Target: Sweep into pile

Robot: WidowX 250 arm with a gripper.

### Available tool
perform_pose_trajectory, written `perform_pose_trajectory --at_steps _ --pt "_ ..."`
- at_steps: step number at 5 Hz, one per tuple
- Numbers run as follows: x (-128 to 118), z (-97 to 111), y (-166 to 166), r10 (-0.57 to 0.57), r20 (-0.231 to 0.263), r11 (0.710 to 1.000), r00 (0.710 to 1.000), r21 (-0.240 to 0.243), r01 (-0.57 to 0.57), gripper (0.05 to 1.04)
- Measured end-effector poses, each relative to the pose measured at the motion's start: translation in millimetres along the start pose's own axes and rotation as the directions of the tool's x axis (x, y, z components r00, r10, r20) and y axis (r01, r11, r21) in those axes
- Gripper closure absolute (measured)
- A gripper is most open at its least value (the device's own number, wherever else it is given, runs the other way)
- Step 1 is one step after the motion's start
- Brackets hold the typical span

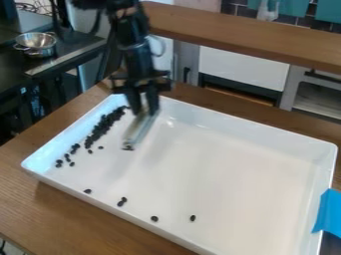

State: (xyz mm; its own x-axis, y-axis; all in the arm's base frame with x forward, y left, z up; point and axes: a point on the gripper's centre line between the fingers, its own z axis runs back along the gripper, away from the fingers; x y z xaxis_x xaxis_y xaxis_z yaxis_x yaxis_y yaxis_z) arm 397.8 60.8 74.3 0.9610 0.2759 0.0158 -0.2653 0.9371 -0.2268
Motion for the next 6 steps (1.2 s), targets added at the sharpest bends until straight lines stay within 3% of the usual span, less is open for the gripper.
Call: perform_pose_trajectory --at_steps 1,3,5,6 --pt "-28.3 4.9 -42.6 -0.018 -0.015 0.999 1.0 -0.046 0.017 0.745" --pt "-58.7 -16.3 -107.5 -0.027 0.034 0.998 0.999 -0.059 0.029 0.745" --pt "-68.8 -61.3 -123.9 -0.033 0.066 0.999 0.997 -0.025 0.035 0.745" --pt "-74.7 -72.3 -118.2 -0.033 0.082 0.999 0.996 -0.007 0.034 0.745"
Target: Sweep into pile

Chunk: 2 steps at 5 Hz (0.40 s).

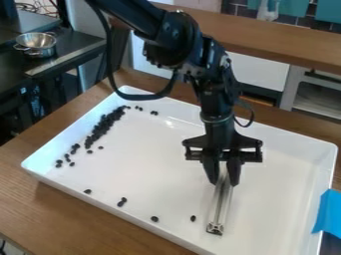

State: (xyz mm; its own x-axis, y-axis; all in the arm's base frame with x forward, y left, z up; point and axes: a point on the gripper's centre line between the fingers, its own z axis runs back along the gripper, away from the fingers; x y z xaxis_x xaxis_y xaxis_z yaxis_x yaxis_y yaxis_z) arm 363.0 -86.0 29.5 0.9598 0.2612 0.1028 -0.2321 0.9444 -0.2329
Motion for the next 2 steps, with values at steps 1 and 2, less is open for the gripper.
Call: perform_pose_trajectory --at_steps 1,2 --pt "-6.8 -1.4 4.3 -0.007 -0.003 1.0 1.0 0.003 0.007 0.745" --pt "-11.9 2.7 19.8 -0.033 -0.029 0.999 0.999 0.003 0.033 0.745"
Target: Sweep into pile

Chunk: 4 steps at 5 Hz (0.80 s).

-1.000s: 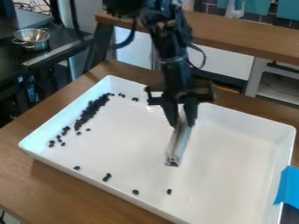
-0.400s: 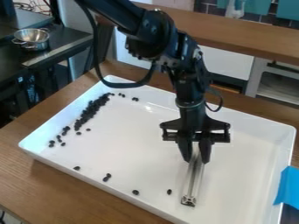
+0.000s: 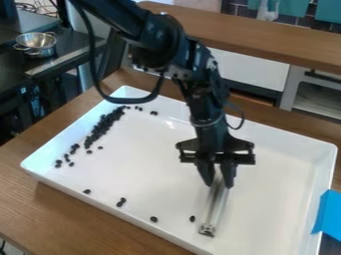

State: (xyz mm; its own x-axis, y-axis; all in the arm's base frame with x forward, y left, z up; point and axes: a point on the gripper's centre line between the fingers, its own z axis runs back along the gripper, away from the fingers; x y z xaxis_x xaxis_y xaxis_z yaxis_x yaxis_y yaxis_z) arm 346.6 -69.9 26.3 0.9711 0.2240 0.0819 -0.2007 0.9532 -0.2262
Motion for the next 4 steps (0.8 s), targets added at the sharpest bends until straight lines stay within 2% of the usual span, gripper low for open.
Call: perform_pose_trajectory --at_steps 2,4 --pt "-7.2 7.7 36.3 -0.049 -0.025 0.999 0.998 0.016 0.05 0.745" --pt "-1.0 14.0 68.3 -0.069 -0.014 0.997 0.998 0.029 0.069 0.745"
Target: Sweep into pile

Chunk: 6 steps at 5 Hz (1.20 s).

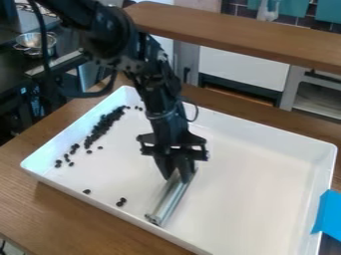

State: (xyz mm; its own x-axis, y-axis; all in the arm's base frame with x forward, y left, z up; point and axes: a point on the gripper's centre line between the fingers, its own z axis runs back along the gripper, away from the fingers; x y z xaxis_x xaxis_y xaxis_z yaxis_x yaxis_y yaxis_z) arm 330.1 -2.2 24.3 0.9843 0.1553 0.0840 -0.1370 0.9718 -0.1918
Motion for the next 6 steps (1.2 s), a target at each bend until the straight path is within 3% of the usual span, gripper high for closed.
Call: perform_pose_trajectory --at_steps 2,3,6 --pt "15.2 6.2 45.1 -0.004 0.032 0.999 0.999 0.042 0.002 0.745" --pt "16.6 10.0 75.3 -0.028 0.064 0.998 0.998 0.062 0.024 0.745" --pt "15.9 29.0 164.6 -0.102 0.093 0.989 0.99 0.116 0.091 0.745"
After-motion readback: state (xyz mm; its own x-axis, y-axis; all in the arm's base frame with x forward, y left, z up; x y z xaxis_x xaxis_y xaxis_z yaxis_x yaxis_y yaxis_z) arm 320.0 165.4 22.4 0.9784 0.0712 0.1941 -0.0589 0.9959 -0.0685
